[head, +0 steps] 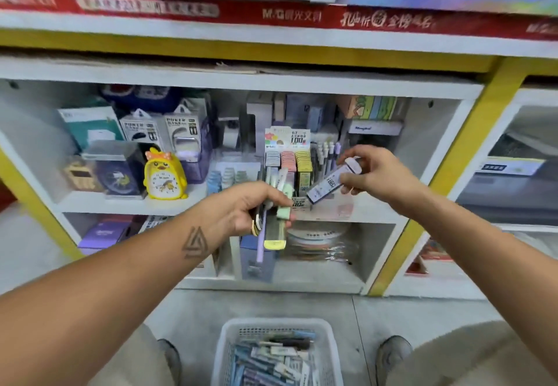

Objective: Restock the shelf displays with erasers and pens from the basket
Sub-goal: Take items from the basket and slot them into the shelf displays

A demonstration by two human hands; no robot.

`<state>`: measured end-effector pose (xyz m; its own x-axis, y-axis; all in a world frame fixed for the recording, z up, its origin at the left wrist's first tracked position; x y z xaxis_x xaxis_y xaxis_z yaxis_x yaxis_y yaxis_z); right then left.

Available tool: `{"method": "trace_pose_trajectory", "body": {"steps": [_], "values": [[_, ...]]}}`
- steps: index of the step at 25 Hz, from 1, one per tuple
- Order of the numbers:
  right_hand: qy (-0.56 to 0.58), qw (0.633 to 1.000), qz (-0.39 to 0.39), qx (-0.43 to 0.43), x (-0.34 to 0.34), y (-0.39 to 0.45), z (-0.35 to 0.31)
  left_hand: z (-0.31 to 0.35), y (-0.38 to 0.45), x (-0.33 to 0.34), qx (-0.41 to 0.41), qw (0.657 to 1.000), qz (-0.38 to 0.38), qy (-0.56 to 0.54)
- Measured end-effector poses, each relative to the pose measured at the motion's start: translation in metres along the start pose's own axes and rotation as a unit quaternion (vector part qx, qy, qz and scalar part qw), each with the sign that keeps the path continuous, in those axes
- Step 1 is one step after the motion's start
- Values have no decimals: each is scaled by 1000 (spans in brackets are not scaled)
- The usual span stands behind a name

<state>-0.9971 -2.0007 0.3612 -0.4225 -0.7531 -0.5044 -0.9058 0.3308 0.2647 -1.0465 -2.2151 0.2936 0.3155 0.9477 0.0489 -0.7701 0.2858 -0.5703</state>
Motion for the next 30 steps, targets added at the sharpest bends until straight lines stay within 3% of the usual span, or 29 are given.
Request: {"method": "trace_pose_trajectory", "body": {"steps": [3, 10, 20, 28, 30], "values": [[37, 998, 50, 0, 0, 22, -18, 33, -2, -3, 27, 999, 29, -34], [-87, 982, 103, -131, 54, 50, -31, 66, 28, -42, 48, 990, 107, -75], [-151, 963, 80, -208, 94, 77, -25, 62, 62, -63, 16, 992, 123, -16], [-166, 965, -23, -201, 132, 78, -14, 62, 68, -58, 16, 993, 115, -22], [-207, 949, -34, -233, 138, 74, -12, 62, 68, -57, 16, 993, 111, -29]]}}
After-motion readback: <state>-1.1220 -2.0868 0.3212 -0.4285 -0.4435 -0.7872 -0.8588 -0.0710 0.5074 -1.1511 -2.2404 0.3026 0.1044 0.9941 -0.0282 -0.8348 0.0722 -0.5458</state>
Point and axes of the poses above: each hand's wrist, its own y-axis towards the middle knuckle, its own x-axis out of the palm, z = x × y, the point moved 5 cm from there along y, towards the middle knuckle, and after that the axes turned 15 degrees about z, right-handed, at the moved point
